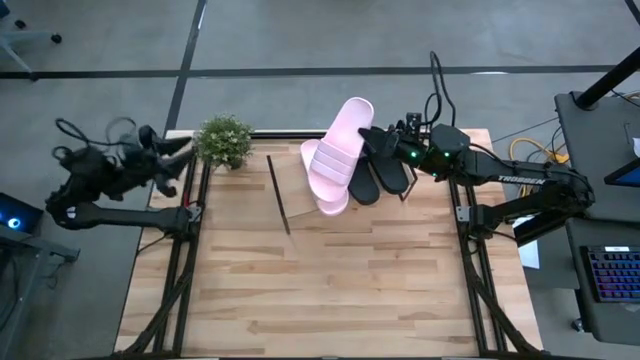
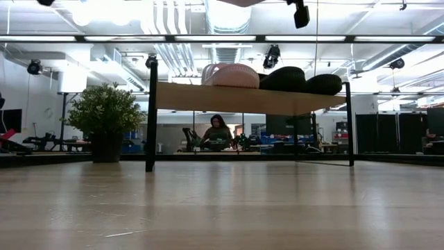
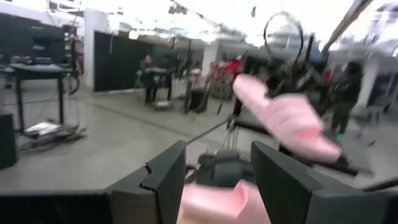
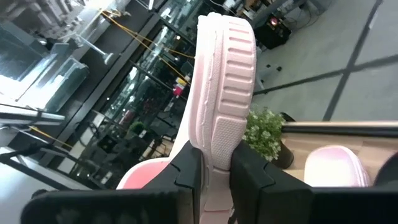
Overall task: Pick and place slides into the shelf
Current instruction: Put the pink slipper on the shelf
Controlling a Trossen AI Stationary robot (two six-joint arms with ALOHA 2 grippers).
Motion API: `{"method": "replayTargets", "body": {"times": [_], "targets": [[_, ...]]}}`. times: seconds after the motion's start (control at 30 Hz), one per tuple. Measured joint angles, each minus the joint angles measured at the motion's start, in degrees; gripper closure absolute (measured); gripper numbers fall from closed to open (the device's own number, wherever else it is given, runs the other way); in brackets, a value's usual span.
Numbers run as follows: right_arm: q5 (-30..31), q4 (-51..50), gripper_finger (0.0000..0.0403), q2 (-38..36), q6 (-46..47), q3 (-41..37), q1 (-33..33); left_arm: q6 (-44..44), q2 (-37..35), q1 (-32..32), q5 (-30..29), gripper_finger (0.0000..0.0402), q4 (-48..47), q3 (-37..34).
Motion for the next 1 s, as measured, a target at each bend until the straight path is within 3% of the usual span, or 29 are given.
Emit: {"method": "replayTargets", "body": {"times": [0.27,0.43,0.6,0.8,1.0], "targets": [[-2.2,-0.3,0.0358,3.2,3.8,0.0,-1.8,0.4,3.9,0.0,-16.9,0.0235,-16.4,-1.6],[-4.8,0.0,0.0358,4.7,5.4,0.0,-2.7,4.4,11.0,0.0,-18.5,0.0235,-17.1,-1.1],[-7.4,0.3,0.0358,4.9,6.4,0.0,-5.6,9.3,19.0,-0.3,-26.4,0.0235,-17.9,1.4],[-16.2,3.0,0.0358,5.7,8.3,0.0,-11.6,13.4,23.0,-3.7,-34.3,0.0235,-17.6,5.7],[-27.0,4.5,0.0358,10.2,10.0,1.3,-15.8,13.9,26.8,-11.6,-40.2,0.0235,-16.0,8.6]]}}
